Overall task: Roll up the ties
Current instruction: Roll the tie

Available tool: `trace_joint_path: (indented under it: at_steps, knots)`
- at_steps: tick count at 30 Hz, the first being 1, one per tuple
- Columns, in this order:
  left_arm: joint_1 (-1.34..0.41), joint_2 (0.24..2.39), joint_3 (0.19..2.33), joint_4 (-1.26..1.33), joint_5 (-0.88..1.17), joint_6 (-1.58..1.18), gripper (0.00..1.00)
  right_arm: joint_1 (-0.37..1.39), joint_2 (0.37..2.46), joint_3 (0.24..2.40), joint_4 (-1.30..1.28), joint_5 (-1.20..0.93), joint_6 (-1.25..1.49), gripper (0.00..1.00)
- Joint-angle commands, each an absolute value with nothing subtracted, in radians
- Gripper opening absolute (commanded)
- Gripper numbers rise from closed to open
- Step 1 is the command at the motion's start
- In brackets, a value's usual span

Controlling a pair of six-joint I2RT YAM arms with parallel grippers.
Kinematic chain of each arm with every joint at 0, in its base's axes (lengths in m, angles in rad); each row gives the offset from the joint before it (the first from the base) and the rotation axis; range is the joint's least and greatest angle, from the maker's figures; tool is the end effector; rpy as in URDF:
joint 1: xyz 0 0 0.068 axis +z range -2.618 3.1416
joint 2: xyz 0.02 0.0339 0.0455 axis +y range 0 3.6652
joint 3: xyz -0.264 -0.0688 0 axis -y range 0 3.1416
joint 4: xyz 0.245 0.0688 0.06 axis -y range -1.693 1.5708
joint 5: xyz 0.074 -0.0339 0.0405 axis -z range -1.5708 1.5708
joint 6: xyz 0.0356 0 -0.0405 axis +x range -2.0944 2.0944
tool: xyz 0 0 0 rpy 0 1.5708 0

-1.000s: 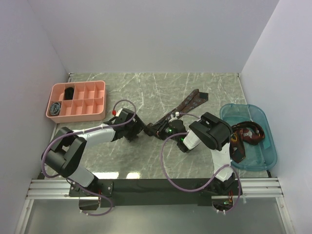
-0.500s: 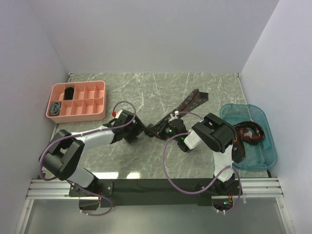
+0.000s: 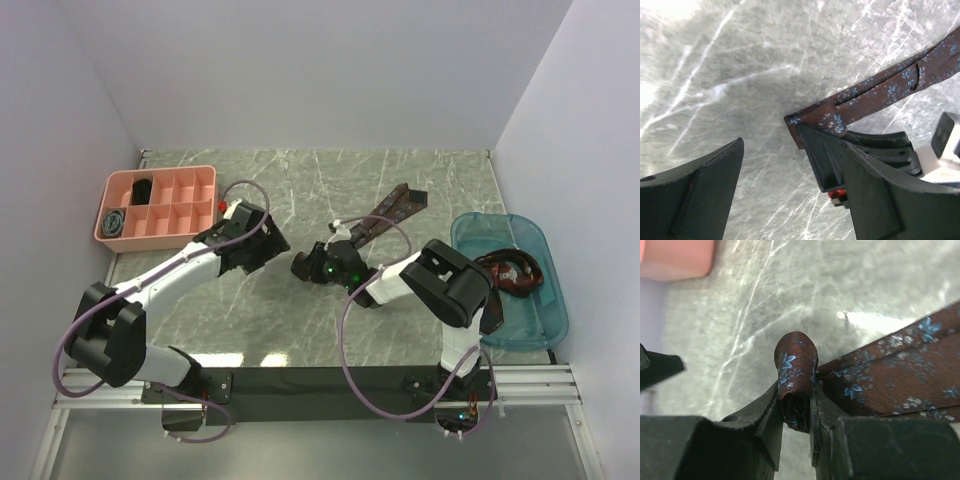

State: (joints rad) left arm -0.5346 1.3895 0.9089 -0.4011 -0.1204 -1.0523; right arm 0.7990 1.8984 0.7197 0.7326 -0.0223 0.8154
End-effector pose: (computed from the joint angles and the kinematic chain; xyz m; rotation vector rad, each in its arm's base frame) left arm 0.2491 -0.1425 0.2287 -0.6986 2.4251 -0.5387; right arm 0.2455 0.2534 0.1127 0.0026 2.1789 1.0087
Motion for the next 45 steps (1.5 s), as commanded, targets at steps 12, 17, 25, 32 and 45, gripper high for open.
trace_joint_path:
  at_steps: [12,17,25,32,45]
  knots:
    - [-0.359,1.180,0.656,-0.370,0.018,-1.100,0.79,1.161,2.103,1.017,0.134,0.740,0.333,0.00]
    - [-0.310,1.091,0.545,-0.308,0.074,-1.175,0.81,1.207,2.138,1.042,0.146,0.827,0.203,0.06]
    - [-0.235,1.072,0.489,-0.256,0.141,-1.170,0.82,1.243,2.114,0.974,0.276,0.834,0.025,0.26]
    - [-0.235,1.112,0.448,-0.190,0.187,-1.169,0.83,1.252,2.048,0.942,0.278,0.759,0.014,0.48]
    - [-0.235,1.101,0.430,-0.189,0.184,-1.147,0.83,1.299,1.884,0.928,0.213,0.667,0.060,0.75]
